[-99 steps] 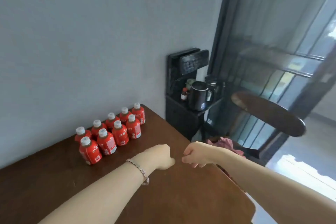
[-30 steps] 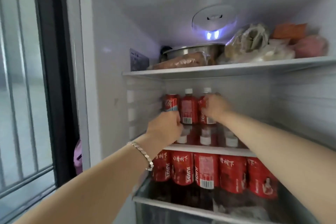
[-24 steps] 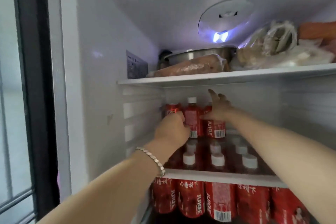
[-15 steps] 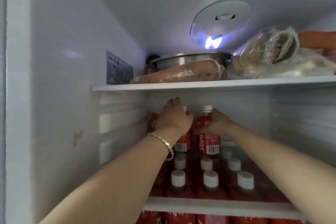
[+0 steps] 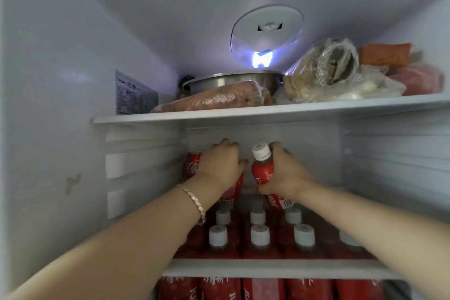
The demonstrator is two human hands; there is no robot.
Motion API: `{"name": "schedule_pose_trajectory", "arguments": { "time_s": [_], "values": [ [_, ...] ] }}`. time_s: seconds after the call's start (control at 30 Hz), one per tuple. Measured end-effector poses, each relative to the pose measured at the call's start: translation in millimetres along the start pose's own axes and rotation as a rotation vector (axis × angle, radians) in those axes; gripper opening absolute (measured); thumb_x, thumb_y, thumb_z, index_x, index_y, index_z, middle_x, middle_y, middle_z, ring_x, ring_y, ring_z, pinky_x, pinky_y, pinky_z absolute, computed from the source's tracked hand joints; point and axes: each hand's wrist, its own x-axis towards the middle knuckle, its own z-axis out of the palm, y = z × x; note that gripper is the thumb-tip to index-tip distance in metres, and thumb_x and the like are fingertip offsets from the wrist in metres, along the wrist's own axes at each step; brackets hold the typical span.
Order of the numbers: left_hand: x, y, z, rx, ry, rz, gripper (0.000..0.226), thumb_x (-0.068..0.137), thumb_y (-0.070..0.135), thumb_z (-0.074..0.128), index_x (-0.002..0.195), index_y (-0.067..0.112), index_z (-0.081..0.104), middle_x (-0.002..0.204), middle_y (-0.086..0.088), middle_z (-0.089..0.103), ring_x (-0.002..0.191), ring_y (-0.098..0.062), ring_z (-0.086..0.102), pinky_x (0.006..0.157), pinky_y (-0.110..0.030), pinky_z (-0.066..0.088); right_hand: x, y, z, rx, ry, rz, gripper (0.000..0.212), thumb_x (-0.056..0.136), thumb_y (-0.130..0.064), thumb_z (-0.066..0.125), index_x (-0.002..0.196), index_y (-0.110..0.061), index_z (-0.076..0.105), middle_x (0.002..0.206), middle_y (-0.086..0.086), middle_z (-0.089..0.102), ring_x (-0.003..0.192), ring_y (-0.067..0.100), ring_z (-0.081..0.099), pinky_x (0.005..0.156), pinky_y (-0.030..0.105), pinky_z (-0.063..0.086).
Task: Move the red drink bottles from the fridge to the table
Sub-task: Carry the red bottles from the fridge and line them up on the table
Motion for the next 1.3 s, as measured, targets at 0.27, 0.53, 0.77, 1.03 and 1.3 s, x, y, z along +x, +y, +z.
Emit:
{"name": "schedule_pose_trajectory", "arguments": {
  "time_s": [0.27,0.53,0.77,1.03,1.3],
  "values": [
    [-40.4,1.4,-53.8,0.117,-0.017,-0.035,0.069,0.066,0.076,0.057,0.096,0.014,0.053,0.103,-0.003,0.059,0.097,-0.022,0.059,0.072,-0.031,0.043,-24.4,-5.1,-16.4,-0.04,0.014,0.009,0.099,0.063,-0.019,0.084,0.142,-0.019,0.023,0.135,0.01,0.048,0.118,0.029,0.053,0.094,0.035,0.044],
    [-48.5,-0.7,-109.4,0.149,-0.169,-0.111,0.068,0.06,0.079,0.058,0.087,0.016,0.054,0.082,0.003,0.056,0.071,-0.014,0.052,0.058,-0.028,0.039,-48.0,-54.7,4.0,0.016,-0.021,-0.304,0.125,0.062,-0.022,0.082,0.149,-0.031,-0.007,0.135,0.007,0.051,0.114,0.028,0.058,0.088,0.045,0.051],
    [-56.6,-22.5,-106.8,0.124,-0.091,0.036,0.052,0.08,0.067,0.048,0.115,0.029,0.052,0.113,0.003,0.061,0.095,-0.015,0.055,0.075,-0.024,0.038,-47.3,-76.1,15.5,0.1,0.093,-0.271,0.113,0.07,-0.029,0.079,0.15,-0.019,-0.001,0.133,0.009,0.052,0.116,0.029,0.056,0.086,0.036,0.047],
    [-52.2,-16.6,-99.8,0.116,0.034,0.141,0.034,0.082,0.06,0.049,0.102,0.033,0.054,0.09,0.011,0.062,0.083,-0.011,0.057,0.071,-0.027,0.043,-44.7,-67.4,14.7,0.135,0.071,-0.314,0.081,0.068,-0.029,0.079,0.13,-0.013,0.03,0.122,0.007,0.055,0.108,0.028,0.058,0.073,0.026,0.039],
    [-51.4,0.7,-110.6,0.439,-0.2,0.331,0.049,0.078,0.07,0.049,0.11,0.034,0.052,0.094,0.005,0.065,0.079,-0.014,0.055,0.064,-0.025,0.031,-58.6,-50.8,20.4,0.261,-0.113,-0.392,0.109,0.066,-0.026,0.085,0.145,-0.02,0.011,0.121,0.001,0.06,0.102,0.014,0.061,0.079,0.02,0.049]
  ]
}}
